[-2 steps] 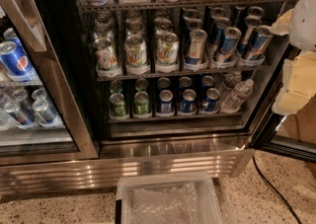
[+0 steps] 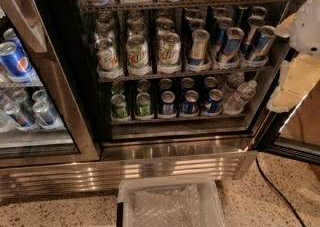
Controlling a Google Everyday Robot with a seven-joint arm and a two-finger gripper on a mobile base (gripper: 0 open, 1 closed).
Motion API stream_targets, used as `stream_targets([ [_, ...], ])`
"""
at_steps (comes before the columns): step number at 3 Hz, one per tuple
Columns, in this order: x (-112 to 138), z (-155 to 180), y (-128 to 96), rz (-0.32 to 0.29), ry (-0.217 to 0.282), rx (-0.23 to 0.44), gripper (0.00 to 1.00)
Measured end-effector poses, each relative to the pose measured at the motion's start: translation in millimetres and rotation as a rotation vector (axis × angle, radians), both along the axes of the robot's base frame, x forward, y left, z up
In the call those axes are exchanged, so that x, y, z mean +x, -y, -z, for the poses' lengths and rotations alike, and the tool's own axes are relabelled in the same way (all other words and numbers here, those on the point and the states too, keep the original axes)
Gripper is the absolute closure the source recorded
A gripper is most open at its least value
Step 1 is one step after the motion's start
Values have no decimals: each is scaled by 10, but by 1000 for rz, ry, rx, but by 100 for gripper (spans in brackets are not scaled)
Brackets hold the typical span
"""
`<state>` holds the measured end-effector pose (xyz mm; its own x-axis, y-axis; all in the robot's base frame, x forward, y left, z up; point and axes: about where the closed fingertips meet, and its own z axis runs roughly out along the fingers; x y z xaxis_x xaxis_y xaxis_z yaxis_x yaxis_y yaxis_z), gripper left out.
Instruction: Pick coke can from top shelf of fridge
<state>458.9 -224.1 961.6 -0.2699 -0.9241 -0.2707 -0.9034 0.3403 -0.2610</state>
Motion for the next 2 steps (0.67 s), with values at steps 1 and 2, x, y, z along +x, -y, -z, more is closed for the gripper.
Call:
stream_targets([
  [1,303,135,102,114,63,115,0],
  [2,304,135,102,114,63,115,0],
])
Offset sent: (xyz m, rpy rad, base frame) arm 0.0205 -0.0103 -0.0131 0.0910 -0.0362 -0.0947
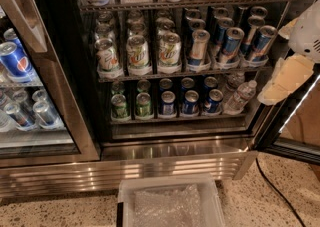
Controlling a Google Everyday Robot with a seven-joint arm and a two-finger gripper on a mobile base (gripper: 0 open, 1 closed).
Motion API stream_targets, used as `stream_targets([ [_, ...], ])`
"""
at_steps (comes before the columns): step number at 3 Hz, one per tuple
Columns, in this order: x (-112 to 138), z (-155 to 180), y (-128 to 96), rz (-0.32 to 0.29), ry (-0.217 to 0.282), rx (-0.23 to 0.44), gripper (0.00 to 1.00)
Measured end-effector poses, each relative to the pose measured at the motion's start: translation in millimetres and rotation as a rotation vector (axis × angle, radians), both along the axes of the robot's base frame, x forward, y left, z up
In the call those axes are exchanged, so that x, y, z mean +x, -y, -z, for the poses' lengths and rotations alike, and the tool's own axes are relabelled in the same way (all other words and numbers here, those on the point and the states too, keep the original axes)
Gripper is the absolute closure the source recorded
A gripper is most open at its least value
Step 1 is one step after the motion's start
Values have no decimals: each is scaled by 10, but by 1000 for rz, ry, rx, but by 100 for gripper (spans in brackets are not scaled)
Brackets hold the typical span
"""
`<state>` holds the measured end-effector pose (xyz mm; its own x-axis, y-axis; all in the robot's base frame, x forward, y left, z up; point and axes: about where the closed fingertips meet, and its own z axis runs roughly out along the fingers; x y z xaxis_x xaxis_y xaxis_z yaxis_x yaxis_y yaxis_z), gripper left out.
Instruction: Pick coke can from top shelf of fridge
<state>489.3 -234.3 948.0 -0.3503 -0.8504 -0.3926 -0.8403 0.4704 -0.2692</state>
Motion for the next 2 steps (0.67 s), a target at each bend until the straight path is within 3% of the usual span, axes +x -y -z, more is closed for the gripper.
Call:
stream_targets([
  [1,241,-31,27,48,38,86,0],
  [2,544,-190,137,136,120,179,0],
])
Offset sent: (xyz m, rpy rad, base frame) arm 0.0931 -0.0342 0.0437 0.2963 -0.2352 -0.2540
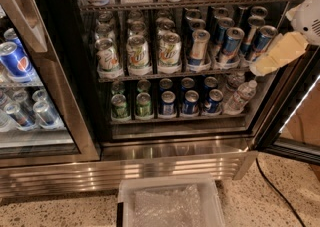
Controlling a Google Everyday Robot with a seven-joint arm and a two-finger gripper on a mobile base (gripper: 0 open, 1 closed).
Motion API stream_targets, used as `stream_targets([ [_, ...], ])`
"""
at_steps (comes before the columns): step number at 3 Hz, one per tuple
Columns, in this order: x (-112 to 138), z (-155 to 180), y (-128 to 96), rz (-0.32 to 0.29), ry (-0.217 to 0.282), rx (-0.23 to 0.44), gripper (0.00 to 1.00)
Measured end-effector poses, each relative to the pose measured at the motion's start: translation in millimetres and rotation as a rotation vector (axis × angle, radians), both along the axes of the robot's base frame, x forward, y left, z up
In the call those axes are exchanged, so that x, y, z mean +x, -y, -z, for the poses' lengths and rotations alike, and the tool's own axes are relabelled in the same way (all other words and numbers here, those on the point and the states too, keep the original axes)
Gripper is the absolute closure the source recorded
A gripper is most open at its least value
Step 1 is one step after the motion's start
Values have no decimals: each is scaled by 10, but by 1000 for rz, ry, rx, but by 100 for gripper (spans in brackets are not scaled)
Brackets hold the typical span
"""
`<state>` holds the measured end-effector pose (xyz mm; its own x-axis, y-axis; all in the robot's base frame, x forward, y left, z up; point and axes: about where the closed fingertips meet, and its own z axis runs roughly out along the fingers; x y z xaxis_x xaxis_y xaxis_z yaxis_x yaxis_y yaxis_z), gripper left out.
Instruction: Pick coke can from top shelf of fridge
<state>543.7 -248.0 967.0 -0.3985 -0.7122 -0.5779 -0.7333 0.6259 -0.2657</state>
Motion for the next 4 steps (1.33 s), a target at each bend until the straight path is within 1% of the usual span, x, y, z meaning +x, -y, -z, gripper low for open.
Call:
stream_targets([
  [1,237,-134,154,119,100,77,0],
  [2,333,-248,235,207,211,125,0],
  [3,467,-387,258,224,284,137,0],
  [4,469,-387,258,224,284,137,0],
])
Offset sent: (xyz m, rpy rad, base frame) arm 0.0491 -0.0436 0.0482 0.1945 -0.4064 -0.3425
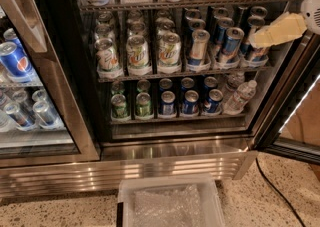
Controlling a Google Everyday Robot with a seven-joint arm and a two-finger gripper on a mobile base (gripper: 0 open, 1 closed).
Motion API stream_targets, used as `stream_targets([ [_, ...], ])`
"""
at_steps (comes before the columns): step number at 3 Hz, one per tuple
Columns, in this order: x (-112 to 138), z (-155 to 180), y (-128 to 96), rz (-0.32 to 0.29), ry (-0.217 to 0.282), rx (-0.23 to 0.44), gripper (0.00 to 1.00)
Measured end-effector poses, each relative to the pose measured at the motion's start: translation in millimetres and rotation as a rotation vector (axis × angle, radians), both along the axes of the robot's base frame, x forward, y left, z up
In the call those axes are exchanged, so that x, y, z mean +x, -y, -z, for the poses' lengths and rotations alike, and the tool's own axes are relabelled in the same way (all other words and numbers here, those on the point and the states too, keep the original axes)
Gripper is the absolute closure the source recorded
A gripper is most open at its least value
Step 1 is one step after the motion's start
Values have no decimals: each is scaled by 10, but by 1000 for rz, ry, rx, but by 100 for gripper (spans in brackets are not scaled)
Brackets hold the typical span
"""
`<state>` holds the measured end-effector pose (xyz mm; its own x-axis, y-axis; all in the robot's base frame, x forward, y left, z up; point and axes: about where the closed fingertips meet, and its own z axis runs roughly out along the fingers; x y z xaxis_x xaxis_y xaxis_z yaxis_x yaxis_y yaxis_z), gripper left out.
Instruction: Pick coke can from top shelf of fridge
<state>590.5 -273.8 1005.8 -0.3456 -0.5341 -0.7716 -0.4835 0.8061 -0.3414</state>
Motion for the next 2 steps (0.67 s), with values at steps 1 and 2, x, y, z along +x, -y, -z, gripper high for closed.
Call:
stream_targets([
  [1,168,-63,31,36,44,45,0],
  [2,345,-173,99,114,114,72,0],
])
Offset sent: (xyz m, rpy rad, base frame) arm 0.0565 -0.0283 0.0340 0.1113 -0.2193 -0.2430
